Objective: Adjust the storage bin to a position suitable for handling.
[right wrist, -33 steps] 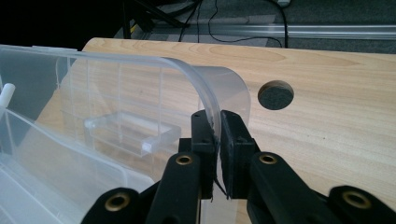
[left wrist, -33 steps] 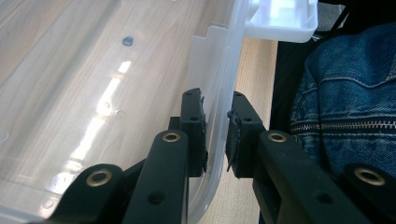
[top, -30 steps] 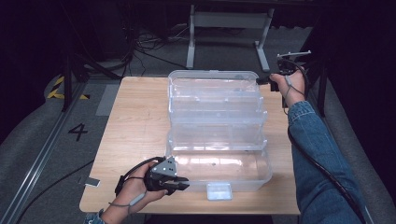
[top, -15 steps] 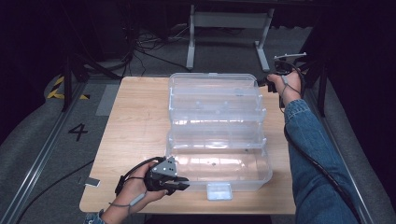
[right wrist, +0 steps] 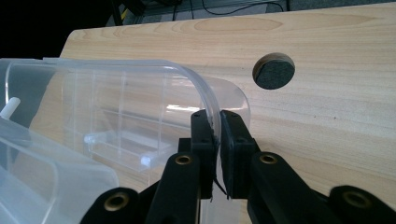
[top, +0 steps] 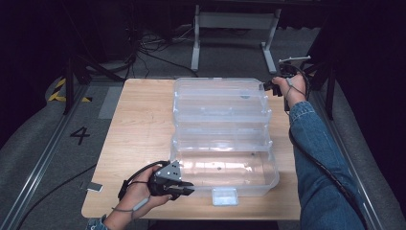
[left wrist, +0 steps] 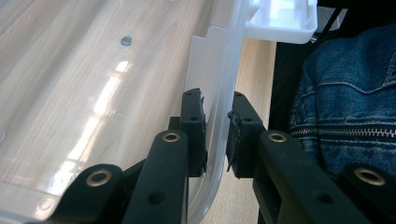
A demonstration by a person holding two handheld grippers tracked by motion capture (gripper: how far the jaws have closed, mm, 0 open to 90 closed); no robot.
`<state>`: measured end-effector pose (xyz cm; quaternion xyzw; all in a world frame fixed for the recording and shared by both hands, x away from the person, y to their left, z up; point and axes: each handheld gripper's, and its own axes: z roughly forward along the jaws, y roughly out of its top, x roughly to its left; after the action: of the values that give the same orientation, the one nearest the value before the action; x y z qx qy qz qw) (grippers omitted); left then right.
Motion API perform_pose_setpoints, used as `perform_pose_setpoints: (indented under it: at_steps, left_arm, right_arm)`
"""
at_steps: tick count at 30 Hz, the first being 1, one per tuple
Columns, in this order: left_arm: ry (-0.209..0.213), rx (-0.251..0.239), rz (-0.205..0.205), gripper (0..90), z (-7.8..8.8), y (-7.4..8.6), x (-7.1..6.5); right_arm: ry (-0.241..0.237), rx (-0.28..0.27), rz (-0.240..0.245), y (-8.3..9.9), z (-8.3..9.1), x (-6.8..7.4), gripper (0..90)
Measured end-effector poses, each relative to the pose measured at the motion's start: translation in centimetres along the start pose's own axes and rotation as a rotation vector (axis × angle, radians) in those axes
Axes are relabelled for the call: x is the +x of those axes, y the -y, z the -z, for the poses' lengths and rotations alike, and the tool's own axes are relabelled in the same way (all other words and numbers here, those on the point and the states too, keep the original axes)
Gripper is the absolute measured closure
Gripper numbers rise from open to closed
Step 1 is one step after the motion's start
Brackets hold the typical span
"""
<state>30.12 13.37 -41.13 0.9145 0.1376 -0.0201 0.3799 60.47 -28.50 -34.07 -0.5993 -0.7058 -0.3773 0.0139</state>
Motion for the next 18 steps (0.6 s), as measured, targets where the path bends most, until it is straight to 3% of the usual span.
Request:
perform_pose_setpoints:
  at_steps: [18]
  left_arm:
    - [0.008,0.002,-0.003,79.3,0.0,0.0,0.0]
  right_arm:
    - [0.021,0.022,-0.015,0.2,-1.2,-0.7,84.4]
